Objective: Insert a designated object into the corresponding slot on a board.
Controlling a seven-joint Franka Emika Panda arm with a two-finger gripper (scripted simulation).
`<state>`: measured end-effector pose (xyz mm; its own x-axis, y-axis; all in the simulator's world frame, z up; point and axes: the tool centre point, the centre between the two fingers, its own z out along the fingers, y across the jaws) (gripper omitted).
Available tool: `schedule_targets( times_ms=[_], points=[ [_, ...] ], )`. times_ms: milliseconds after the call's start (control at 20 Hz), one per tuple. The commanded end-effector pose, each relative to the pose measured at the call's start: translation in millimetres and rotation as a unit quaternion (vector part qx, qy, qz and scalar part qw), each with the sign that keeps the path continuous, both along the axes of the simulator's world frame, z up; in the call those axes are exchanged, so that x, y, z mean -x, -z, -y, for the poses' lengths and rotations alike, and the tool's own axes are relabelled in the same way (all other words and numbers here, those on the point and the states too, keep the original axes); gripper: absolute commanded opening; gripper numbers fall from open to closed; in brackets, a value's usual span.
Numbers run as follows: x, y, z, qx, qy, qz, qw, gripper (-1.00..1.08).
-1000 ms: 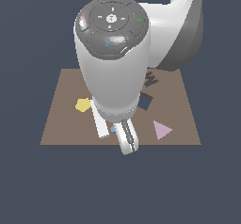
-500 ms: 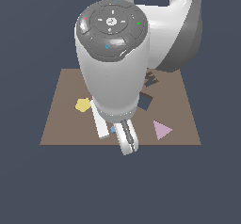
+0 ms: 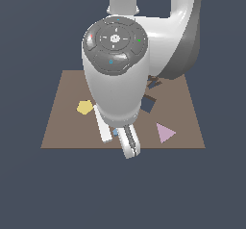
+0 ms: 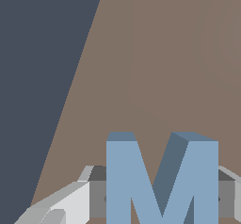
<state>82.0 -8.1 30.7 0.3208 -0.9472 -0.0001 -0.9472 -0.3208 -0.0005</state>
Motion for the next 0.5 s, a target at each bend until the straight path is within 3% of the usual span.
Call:
schedule_targets(
  times_ms=[0, 450],
  points=[
    [0.2, 0.7, 0.3, 0.000, 0.000, 0.000, 1.0000, -1.00],
    [-0.1, -3.9, 0.0, 0.000, 0.000, 0.000, 1.0000, -1.00]
  ],
)
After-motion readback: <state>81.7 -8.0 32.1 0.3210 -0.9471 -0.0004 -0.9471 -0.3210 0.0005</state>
